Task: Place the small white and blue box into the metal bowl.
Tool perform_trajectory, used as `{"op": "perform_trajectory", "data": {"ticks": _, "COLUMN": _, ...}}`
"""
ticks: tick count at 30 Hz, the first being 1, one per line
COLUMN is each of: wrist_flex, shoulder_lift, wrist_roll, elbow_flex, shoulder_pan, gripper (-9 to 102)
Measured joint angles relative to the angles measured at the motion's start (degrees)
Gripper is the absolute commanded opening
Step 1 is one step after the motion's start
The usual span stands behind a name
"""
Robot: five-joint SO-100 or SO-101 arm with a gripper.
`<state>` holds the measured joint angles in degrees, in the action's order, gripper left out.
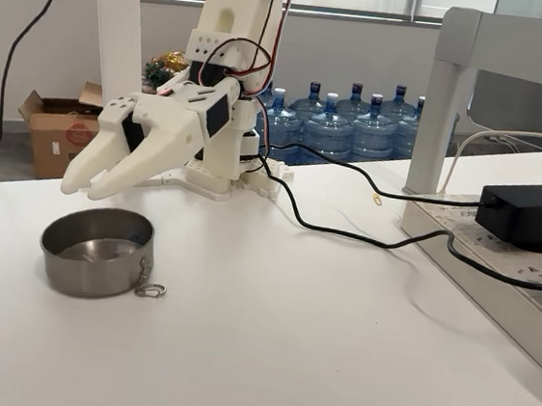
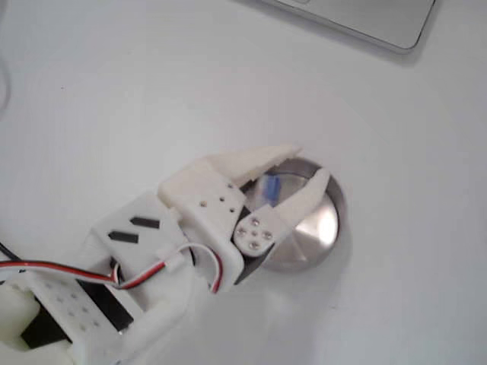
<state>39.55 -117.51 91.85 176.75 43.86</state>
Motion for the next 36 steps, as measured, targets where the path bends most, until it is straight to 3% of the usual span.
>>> {"op": "perform_trajectory", "data": {"ticks": 3, "wrist_flex": 0.0, "shoulder_lift": -0.88, "wrist_roll": 0.0, "elbow_flex": 0.0, "shoulder_pan": 0.0, "gripper": 8}}
{"op": "perform_trajectory", "data": {"ticks": 7, "wrist_flex": 0.0, "shoulder_lift": -3.96, "wrist_roll": -0.62, "elbow_flex": 0.0, "shoulder_pan": -2.11, "gripper": -5}}
{"op": "perform_trajectory", "data": {"ticks": 12, "wrist_flex": 0.0, "shoulder_lift": -4.39, "wrist_roll": -8.96, "elbow_flex": 0.0, "shoulder_pan": -7.91, "gripper": -5}}
{"op": "perform_trajectory", "data": {"ticks": 20, "wrist_flex": 0.09, "shoulder_lift": -10.55, "wrist_roll": -42.63, "elbow_flex": -0.09, "shoulder_pan": -26.02, "gripper": -5}}
{"op": "perform_trajectory", "data": {"ticks": 29, "wrist_flex": -0.79, "shoulder_lift": -23.2, "wrist_roll": -97.38, "elbow_flex": 3.52, "shoulder_pan": -48.16, "gripper": -5}}
{"op": "perform_trajectory", "data": {"ticks": 31, "wrist_flex": -5.01, "shoulder_lift": -26.63, "wrist_roll": -102.83, "elbow_flex": 3.87, "shoulder_pan": -50.8, "gripper": -5}}
{"op": "perform_trajectory", "data": {"ticks": 36, "wrist_flex": -24.87, "shoulder_lift": -40.34, "wrist_roll": -103.54, "elbow_flex": 4.04, "shoulder_pan": -53.53, "gripper": -5}}
